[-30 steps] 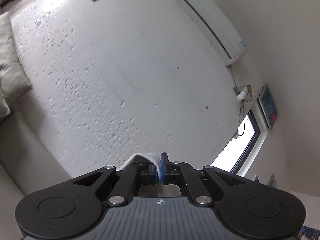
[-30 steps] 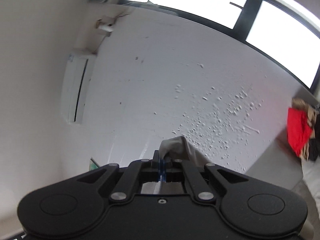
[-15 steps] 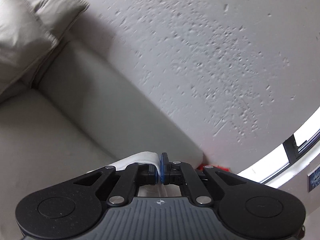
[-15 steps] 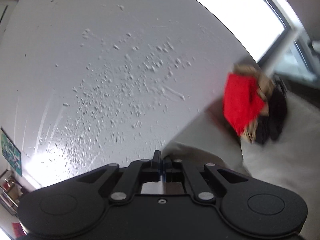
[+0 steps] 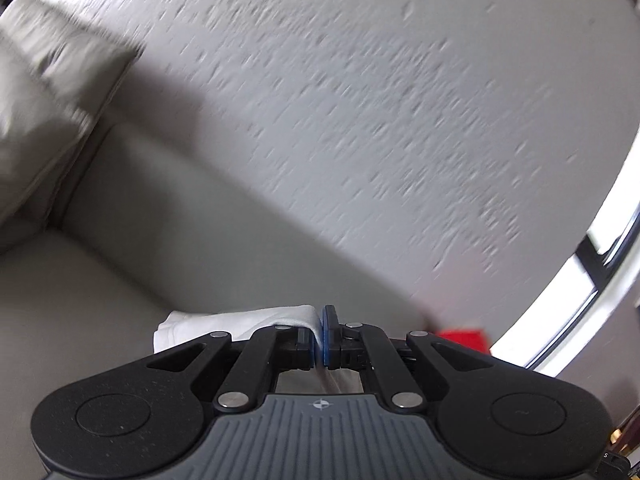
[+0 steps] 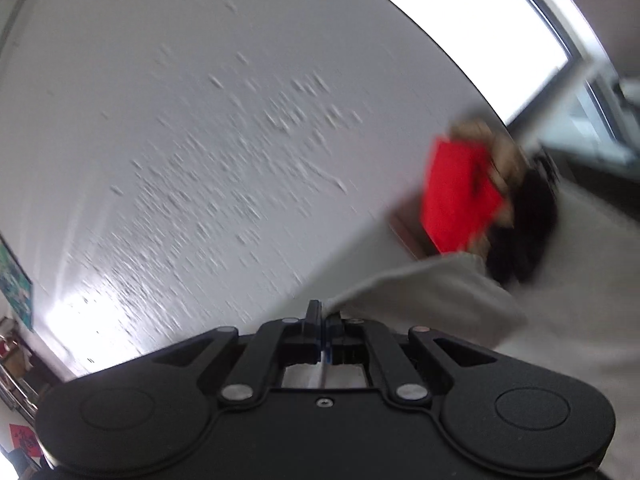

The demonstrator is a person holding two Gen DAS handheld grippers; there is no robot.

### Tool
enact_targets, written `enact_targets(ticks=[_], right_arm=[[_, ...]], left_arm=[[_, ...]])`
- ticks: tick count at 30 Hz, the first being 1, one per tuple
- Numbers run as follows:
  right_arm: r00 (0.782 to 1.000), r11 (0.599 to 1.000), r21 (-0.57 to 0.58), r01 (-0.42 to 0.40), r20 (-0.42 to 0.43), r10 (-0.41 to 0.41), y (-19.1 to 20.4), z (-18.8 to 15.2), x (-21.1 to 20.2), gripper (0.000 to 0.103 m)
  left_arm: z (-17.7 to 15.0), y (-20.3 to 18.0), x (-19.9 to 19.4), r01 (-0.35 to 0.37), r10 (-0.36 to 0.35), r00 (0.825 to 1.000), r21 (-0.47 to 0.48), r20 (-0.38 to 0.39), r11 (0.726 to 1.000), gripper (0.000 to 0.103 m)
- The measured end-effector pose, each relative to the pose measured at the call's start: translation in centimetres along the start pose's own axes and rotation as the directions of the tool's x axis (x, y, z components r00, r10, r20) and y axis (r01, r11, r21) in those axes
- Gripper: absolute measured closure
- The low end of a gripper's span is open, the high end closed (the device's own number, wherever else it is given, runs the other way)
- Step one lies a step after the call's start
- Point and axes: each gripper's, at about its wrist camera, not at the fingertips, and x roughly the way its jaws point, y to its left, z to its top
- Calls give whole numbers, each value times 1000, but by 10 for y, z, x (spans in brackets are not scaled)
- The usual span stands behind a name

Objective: Fold clothes

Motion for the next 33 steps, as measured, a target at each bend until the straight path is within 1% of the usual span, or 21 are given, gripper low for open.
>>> enact_targets(ticks=[1,3,5,7,10,12,14,15,18,19,20,21,22,23,24,25,26,29,30,32,33], right_arm=[[999,999,19,33,-38,-32,-14,-14,10,101],[990,994,52,91,-115,-85,-43,-43,25,101],[974,986,78,144,-185,-128,-67,-68,37,101],[956,977,96,189,-247,-161,-86,-90,42,101],[923,964,85,252,-321,-213,-101,-122,43,101],[903,958,62,281,-356,-242,-105,-134,45,101],[889,951,40,308,-368,-273,-107,-139,45,101],[887,949,37,313,-370,-278,-107,-138,45,101],[891,952,8,308,-355,-285,-100,-131,39,101],[888,952,4,307,-362,-284,-98,-128,38,101],[879,952,21,305,-392,-273,-102,-127,40,100],[869,952,39,305,-421,-261,-106,-126,42,96],[861,946,65,317,-439,-258,-111,-127,39,95],[853,940,91,330,-456,-255,-115,-127,35,89],[844,932,116,343,-473,-251,-120,-128,32,77],[841,929,119,350,-478,-255,-124,-130,25,72],[838,929,114,353,-481,-259,-127,-134,17,68],[828,925,125,359,-500,-254,-144,-144,-5,63],[830,927,133,351,-502,-243,-148,-148,-9,61],[835,931,147,335,-505,-221,-156,-156,-16,58],[837,932,155,327,-506,-210,-160,-160,-20,58]], left_arm=[[-17,13,7,-33,33,999,-14,-36,999,101],[-49,43,24,-94,88,990,-55,-111,994,101],[-80,73,41,-158,139,972,-89,-187,983,101],[-106,96,52,-220,190,949,-99,-251,971,101],[-133,120,61,-279,229,918,-118,-323,953,103],[-141,130,62,-302,239,908,-141,-343,943,103],[-139,135,59,-310,244,908,-155,-340,938,103],[-135,133,55,-307,247,912,-146,-328,940,103],[-124,126,43,-286,239,924,-123,-299,950,103],[-122,123,40,-280,233,922,-119,-308,953,103],[-121,120,38,-275,226,920,-115,-319,955,103],[-121,119,36,-279,226,911,-109,-345,954,99],[-123,121,34,-295,242,900,-99,-363,950,92],[-126,122,33,-313,258,887,-87,-382,946,89],[-130,124,29,-337,283,872,-70,-399,939,76],[-137,130,26,-361,306,859,-60,-410,931,70],[-143,138,22,-383,326,848,-58,-418,922,70],[-160,163,8,-426,340,826,-102,-450,899,69],[-166,170,3,-437,342,820,-116,-459,892,68],[-176,172,-4,-415,316,836,-140,-448,899,65],[-180,166,-5,-396,313,843,-111,-437,912,60]])
